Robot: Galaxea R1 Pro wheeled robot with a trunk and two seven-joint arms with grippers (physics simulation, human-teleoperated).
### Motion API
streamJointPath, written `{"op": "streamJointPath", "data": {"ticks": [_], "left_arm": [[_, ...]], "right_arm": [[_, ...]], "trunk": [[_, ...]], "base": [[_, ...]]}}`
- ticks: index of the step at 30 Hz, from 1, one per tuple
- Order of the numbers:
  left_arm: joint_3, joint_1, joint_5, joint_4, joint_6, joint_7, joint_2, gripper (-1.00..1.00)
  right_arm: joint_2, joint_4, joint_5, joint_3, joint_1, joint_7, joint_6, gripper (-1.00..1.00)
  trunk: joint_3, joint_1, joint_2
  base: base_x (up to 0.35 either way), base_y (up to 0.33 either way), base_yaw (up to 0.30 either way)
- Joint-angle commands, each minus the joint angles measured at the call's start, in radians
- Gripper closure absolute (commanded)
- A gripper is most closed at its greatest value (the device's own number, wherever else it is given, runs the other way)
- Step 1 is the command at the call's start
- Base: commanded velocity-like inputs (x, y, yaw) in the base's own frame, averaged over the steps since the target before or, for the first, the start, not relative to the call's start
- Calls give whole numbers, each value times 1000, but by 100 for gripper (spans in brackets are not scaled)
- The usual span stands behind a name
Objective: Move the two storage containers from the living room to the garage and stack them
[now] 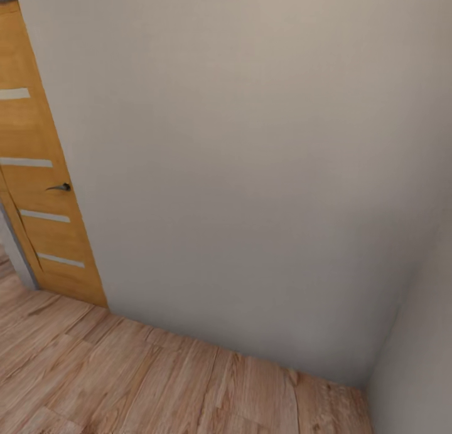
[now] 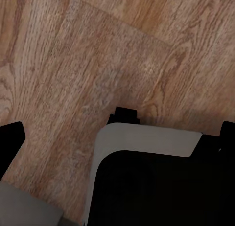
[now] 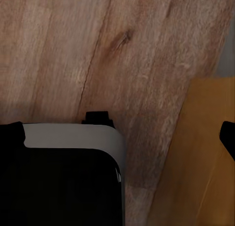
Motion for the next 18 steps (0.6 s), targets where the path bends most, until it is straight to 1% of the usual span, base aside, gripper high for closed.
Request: {"op": "streamJointPath", "data": {"ticks": [1,18], "left_arm": [[-8,-1,9,1,-3,2,0,-100],[-6,-1,8,0,-4,2,1,-100]], "right_arm": [[0,3,-8,8,-1,0,-5,-100],[-1,3,-10,7,-1,1,-5,-100]], "trunk": [[-1,0,-1],[5,0,-1]], "base": [[27,0,269],[3,0,269]]}}
